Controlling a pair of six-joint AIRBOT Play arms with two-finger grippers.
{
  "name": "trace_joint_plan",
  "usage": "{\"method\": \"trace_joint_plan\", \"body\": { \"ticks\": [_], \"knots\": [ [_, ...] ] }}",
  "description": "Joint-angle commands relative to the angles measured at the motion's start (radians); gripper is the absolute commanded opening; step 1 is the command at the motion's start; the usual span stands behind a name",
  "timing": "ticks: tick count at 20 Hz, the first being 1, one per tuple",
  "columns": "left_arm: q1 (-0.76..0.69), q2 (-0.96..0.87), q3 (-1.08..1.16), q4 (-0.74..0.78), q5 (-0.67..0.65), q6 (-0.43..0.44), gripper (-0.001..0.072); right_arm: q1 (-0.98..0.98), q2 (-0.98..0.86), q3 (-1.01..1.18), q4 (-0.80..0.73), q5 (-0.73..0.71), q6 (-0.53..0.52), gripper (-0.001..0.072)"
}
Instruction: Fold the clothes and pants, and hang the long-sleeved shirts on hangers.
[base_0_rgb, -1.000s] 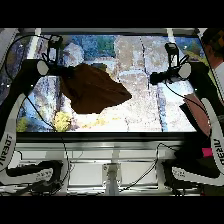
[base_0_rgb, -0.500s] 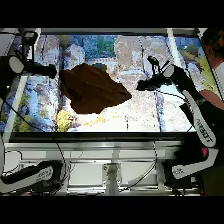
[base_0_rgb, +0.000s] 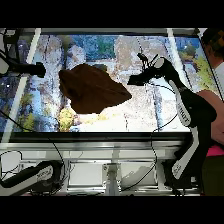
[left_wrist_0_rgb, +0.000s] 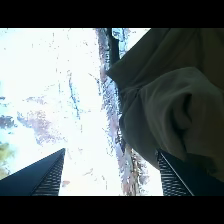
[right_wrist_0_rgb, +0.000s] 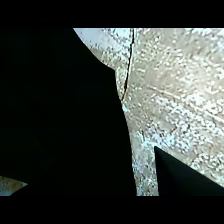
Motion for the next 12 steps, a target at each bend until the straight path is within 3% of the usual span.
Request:
{"method": "trace_joint_plan", "body": {
  "ticks": [1,6,11,12],
  "knots": [
    [0.003,0.002,0.000,-0.001,-0.005,-0.002,0.0640,0.029,-0.059,0.045,-0.008,0.027,-0.003,0.0405],
    [0.003,0.002,0.000,-0.001,-0.012,-0.002,0.0640,0.069,-0.093,0.045,-0.038,0.032,-0.003,0.0448],
    [0.003,0.002,0.000,-0.001,-0.047,-0.002,0.0640,0.090,-0.101,0.045,-0.031,0.039,-0.008,0.0441],
    [0.003,0.002,0.000,-0.001,-0.047,-0.002,0.0640,0.093,-0.102,0.045,-0.027,0.041,-0.013,0.0409]
  ]
}}
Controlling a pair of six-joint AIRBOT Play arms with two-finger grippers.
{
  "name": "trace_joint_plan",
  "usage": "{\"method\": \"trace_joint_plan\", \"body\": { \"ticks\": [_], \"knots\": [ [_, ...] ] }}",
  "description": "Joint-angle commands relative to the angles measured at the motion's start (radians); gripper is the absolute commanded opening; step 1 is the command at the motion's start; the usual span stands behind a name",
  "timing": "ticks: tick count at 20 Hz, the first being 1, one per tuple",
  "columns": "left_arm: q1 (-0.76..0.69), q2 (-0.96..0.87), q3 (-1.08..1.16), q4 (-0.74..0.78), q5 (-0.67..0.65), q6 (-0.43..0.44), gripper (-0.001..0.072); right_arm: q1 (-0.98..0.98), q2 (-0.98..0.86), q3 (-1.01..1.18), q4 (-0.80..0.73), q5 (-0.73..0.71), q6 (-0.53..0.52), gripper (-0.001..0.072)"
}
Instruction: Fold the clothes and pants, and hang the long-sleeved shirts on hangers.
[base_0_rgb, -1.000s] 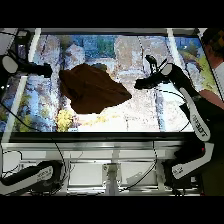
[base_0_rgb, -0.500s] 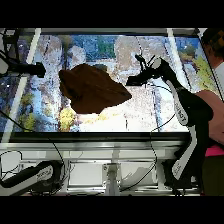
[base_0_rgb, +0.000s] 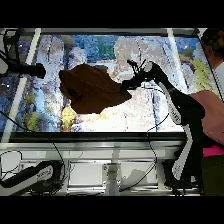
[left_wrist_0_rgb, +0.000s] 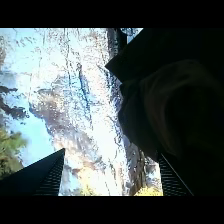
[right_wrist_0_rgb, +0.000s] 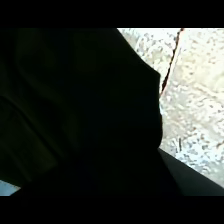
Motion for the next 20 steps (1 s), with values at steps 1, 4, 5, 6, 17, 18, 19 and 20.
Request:
{"method": "trace_joint_plan", "body": {
  "ticks": [1,4,5,6,17,18,19,20],
  "knots": [
    [0.001,0.000,0.000,0.000,-0.017,0.000,0.0640,0.015,-0.007,0.000,-0.003,0.014,-0.025,0.0372],
    [0.001,0.000,0.000,0.000,-0.017,0.000,0.0640,0.030,-0.006,0.000,0.002,-0.016,-0.064,0.0203],
    [0.001,0.000,0.000,0.000,-0.017,0.000,0.0640,0.032,-0.004,0.000,0.003,-0.040,-0.079,0.0148],
    [0.001,0.000,0.000,0.000,-0.017,0.000,0.0640,0.033,0.001,0.000,0.002,-0.060,-0.080,0.0081],
    [0.002,0.003,-0.024,-0.026,-0.048,-0.034,0.0639,-0.031,0.153,0.037,-0.043,-0.208,0.083,0.0016],
    [0.001,0.005,-0.051,-0.064,-0.049,-0.034,0.0639,-0.050,0.156,0.037,-0.043,-0.208,0.124,0.0016],
    [0.001,0.005,-0.082,-0.109,-0.048,-0.034,0.0639,-0.066,0.157,0.036,-0.044,-0.209,0.161,0.0016],
    [0.001,0.005,-0.121,-0.155,-0.045,-0.033,0.0639,-0.077,0.158,0.036,-0.048,-0.212,0.188,0.0015]
  ]
}}
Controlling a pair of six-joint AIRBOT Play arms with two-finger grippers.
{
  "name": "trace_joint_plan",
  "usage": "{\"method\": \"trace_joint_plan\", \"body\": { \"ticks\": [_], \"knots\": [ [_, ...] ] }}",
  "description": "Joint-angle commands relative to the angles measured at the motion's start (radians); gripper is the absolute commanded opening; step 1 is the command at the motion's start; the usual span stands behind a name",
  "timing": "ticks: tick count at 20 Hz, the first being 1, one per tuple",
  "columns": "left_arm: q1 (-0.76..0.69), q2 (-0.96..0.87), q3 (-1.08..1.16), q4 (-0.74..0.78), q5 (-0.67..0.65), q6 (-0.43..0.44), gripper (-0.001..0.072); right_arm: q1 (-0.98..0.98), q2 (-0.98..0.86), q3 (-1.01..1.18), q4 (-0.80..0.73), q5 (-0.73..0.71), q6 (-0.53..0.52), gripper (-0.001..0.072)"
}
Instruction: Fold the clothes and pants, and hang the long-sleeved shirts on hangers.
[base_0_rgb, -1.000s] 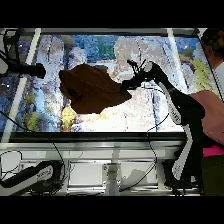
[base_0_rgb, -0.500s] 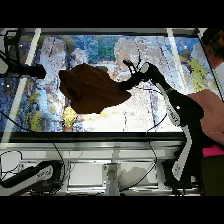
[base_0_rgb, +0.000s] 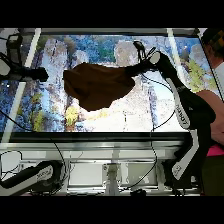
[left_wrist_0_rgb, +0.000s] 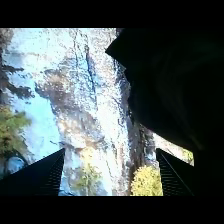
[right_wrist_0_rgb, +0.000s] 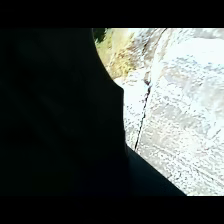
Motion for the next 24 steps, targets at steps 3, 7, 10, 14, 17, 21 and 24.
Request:
{"method": "trace_joint_plan", "body": {
  "ticks": [3,7,10,14,17,21,24],
  "knots": [
    [-0.002,0.001,-0.209,-0.270,0.002,0.015,0.0639,-0.046,0.016,0.002,-0.053,-0.027,0.187,0.0016],
    [-0.034,-0.007,-0.380,-0.591,0.014,0.163,0.0639,-0.044,0.016,0.002,-0.053,-0.024,0.187,0.0016],
    [-0.159,-0.057,-0.415,-0.616,0.101,0.177,0.0640,-0.044,0.016,0.002,-0.053,-0.020,0.187,0.0016],
    [-0.309,-0.154,-0.415,-0.617,0.278,0.162,0.0638,-0.044,0.017,0.002,-0.053,0.003,0.183,0.0016],
    [-0.348,-0.226,-0.414,-0.642,0.325,0.139,0.0457,-0.044,0.017,0.002,-0.054,0.017,0.182,0.0016],
    [-0.350,-0.272,-0.414,-0.658,0.386,0.140,0.0415,-0.044,0.017,0.002,-0.054,0.019,0.181,0.0016],
    [-0.351,-0.280,-0.414,-0.702,0.456,0.139,0.0415,-0.044,0.017,0.002,-0.054,0.022,0.174,0.0016]
  ]
}}
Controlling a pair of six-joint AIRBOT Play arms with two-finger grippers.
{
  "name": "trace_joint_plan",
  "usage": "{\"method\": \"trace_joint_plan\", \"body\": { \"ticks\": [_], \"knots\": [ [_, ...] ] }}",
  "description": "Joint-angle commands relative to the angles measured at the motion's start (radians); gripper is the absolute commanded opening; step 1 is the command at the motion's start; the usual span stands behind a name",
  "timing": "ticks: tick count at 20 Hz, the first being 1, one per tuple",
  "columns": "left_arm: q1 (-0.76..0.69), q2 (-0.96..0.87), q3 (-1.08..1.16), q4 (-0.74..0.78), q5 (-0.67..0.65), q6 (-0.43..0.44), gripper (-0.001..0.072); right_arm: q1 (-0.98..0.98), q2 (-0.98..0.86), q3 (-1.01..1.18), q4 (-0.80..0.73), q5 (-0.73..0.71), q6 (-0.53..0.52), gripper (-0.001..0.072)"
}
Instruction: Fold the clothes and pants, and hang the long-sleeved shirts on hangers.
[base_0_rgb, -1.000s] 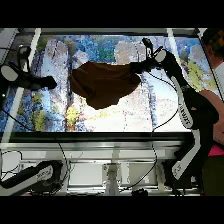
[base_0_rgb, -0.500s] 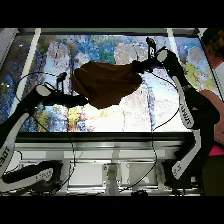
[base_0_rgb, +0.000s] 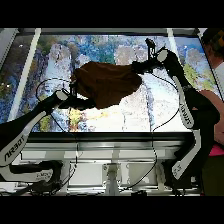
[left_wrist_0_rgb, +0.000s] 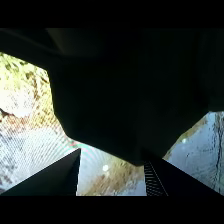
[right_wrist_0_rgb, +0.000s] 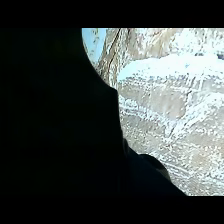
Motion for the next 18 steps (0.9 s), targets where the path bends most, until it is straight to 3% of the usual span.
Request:
{"method": "trace_joint_plan", "body": {
  "ticks": [1,3,4,7,10,13,18],
  "knots": [
    [-0.007,-0.021,-0.001,-0.050,0.096,0.002,0.0415,-0.001,0.001,0.001,0.000,0.005,-0.008,0.0016],
    [-0.007,-0.026,0.000,-0.057,0.136,0.002,0.0403,0.000,0.001,0.001,0.002,0.006,-0.008,0.0016],
    [-0.007,-0.027,0.000,-0.068,0.151,0.002,0.0346,-0.001,0.001,0.001,0.002,0.009,-0.008,0.0016],
    [-0.007,-0.027,0.008,-0.116,0.177,0.003,0.0020,-0.001,0.005,0.001,0.001,0.020,-0.011,0.0016],
    [0.000,-0.013,0.069,-0.112,0.171,0.078,0.0019,-0.002,0.037,0.001,-0.040,0.019,-0.018,0.0016],
    [0.047,0.065,0.137,-0.111,0.165,0.155,0.0019,-0.010,0.117,0.001,-0.177,0.021,-0.017,0.0016],
    [0.212,0.303,0.171,-0.031,0.165,0.166,0.0019,-0.072,0.268,0.001,-0.212,0.044,-0.017,0.0016]
  ]
}}
